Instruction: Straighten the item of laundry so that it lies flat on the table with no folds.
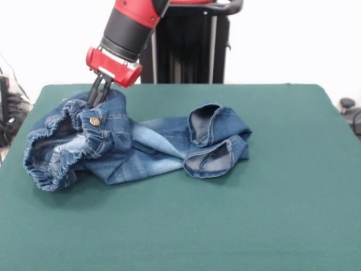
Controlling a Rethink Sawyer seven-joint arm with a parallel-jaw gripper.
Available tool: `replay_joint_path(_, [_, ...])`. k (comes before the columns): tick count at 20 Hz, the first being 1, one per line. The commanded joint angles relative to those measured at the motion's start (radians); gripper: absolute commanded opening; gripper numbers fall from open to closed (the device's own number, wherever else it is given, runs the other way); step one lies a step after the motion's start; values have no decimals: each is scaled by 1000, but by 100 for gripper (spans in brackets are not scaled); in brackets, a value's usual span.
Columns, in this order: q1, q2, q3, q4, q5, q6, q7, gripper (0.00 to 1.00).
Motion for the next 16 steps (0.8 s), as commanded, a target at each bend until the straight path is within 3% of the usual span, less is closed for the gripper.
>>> replay_joint_path(1, [-21,74,38,126,-81,-124,85,0])
replay_joint_path(9, [-115,46,9,149,-217,-134,35,0])
replay_joint_path(16, [-112,163,-148,110,-196,-250,25,0])
